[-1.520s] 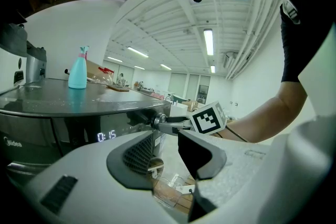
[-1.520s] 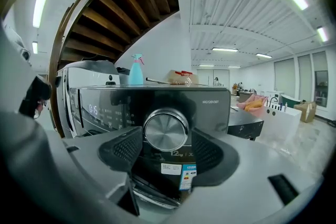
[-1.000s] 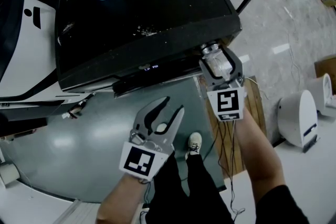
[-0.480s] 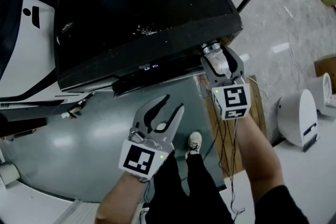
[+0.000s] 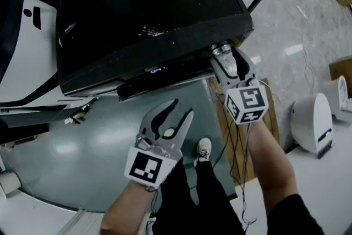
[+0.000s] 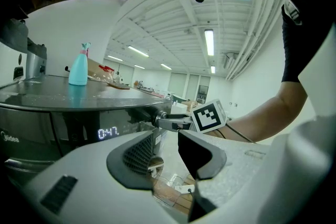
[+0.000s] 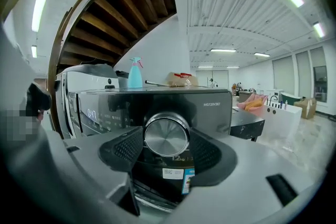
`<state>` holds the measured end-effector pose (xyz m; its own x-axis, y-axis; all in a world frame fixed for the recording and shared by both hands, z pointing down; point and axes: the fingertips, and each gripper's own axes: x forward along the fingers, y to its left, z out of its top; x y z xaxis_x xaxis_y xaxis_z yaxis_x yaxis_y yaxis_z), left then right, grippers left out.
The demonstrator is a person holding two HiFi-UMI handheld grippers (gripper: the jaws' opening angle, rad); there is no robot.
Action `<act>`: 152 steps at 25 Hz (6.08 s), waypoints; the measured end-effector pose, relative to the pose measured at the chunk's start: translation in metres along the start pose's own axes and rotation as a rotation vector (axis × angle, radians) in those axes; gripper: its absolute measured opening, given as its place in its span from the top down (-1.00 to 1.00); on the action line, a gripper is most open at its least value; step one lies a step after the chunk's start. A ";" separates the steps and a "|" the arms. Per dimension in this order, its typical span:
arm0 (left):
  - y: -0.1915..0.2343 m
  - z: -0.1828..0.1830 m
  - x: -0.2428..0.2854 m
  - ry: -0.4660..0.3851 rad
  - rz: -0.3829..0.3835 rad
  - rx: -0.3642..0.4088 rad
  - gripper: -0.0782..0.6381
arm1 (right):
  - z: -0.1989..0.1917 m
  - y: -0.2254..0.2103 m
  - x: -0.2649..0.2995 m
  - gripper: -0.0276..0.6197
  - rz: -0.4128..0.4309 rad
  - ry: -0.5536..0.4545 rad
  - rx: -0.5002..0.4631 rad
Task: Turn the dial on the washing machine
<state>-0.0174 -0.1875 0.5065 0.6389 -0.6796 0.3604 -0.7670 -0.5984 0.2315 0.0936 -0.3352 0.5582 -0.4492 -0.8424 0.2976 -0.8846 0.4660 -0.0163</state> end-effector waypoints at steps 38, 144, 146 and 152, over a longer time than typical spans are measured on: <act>0.004 -0.008 0.001 0.004 -0.003 -0.012 0.42 | 0.003 0.002 0.000 0.08 0.014 -0.033 -0.084; -0.040 0.038 -0.061 -0.052 0.126 0.021 0.42 | 0.099 0.042 -0.107 0.73 0.112 -0.133 -0.112; -0.050 0.050 -0.080 -0.063 0.157 0.031 0.42 | 0.114 0.054 -0.128 0.91 0.143 -0.149 -0.127; -0.072 0.077 -0.146 -0.108 0.244 0.059 0.42 | 0.145 0.099 -0.177 0.92 0.234 -0.152 -0.143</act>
<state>-0.0512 -0.0780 0.3675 0.4409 -0.8461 0.2995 -0.8962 -0.4333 0.0953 0.0669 -0.1790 0.3654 -0.6616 -0.7336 0.1552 -0.7333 0.6763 0.0704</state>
